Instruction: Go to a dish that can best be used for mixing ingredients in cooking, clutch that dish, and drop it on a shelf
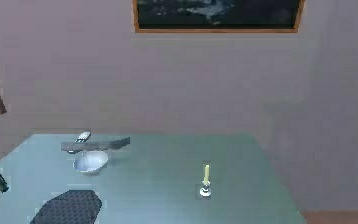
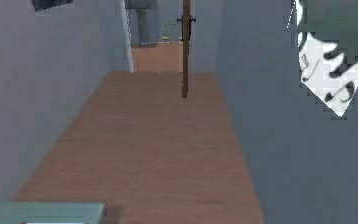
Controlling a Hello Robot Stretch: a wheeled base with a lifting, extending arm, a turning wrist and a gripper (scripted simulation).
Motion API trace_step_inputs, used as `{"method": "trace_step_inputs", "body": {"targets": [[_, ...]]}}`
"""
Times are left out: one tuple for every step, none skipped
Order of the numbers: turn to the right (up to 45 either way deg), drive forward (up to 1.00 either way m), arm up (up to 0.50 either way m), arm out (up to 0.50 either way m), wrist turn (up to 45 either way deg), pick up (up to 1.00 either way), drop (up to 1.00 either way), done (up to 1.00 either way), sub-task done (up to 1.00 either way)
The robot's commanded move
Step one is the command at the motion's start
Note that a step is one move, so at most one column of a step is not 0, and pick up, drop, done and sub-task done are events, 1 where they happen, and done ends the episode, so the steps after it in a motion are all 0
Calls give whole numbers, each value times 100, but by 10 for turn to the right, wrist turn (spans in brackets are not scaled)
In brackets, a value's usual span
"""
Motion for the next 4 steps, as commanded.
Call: {"method": "trace_step_inputs", "body": {"targets": [[-450, 0, 0, 0, 0, 0, 0, 0, 0], [-450, 0, 0, 0, 0, 0, 0, 0, 0], [-210, 0, 0, 0, 0, 0, 0, 0, 0], [90, 0, 0, 0, 0, 0, 0, 0, 0]]}}
